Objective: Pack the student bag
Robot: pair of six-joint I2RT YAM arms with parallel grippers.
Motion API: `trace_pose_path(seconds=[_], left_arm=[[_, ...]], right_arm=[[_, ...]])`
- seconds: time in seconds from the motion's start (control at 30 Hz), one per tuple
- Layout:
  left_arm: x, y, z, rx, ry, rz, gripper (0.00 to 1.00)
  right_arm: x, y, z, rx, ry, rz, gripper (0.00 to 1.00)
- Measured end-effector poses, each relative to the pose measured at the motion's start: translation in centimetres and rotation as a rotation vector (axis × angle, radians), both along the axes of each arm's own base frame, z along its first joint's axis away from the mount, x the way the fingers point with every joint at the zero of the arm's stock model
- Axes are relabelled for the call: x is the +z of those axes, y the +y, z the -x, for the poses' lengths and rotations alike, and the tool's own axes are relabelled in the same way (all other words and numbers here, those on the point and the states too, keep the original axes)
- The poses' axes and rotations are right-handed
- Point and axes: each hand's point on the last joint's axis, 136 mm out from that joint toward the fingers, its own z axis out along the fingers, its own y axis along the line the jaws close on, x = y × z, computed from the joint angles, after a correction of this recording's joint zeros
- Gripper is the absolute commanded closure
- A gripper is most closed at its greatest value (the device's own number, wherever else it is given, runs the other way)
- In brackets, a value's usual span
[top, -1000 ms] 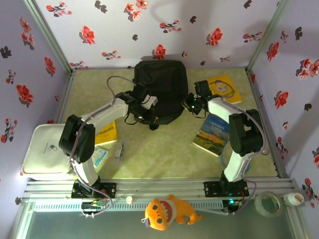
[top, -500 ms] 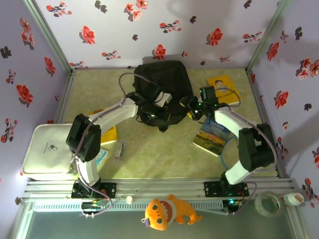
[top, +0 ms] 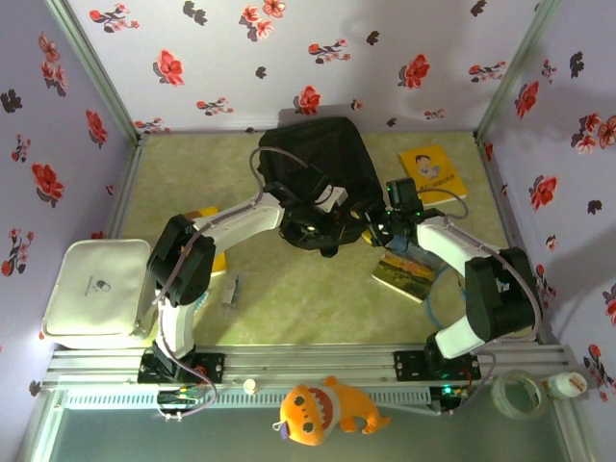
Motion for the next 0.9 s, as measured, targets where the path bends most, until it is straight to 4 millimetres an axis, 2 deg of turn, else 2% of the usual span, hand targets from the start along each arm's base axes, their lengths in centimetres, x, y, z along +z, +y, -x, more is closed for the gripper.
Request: trace_pose_path(seconds=[0.07,0.2,0.33,0.47,0.7,0.9], left_arm=[[0.0,0.0,0.0,-0.001,0.001,0.000,1.00],[0.0,0.0,0.1,-0.003,0.004,-0.002,1.00],[-0.4,0.5,0.5,-0.011,0.019,-0.025,1.00],[-0.9,1.3,0.9,-0.033,0.026,-0.056,1.00],[-0.7,4.2,1.9,-0.073,0.007,-0.125,1.00],[-0.2,6.6,1.4,-0.046,-0.019,-0.180,1.00]], right_arm=[[-0.2,0.3,0.1,0.001,0.011,-0.003,0.41],[-1.4,0.9,0.3,0.004,0.048,0.006,0.54],[-2.4,0.6,0.2,-0.011,0.063,0.034,0.69],[-2.4,0.3,-0.2,-0.019,0.037,0.057,0.76],[-2.9,-0.1,-0.4,-0.008,0.024,0.092,0.79],[-3.0,-0.4,-0.8,-0.011,0.012,0.119,0.79]])
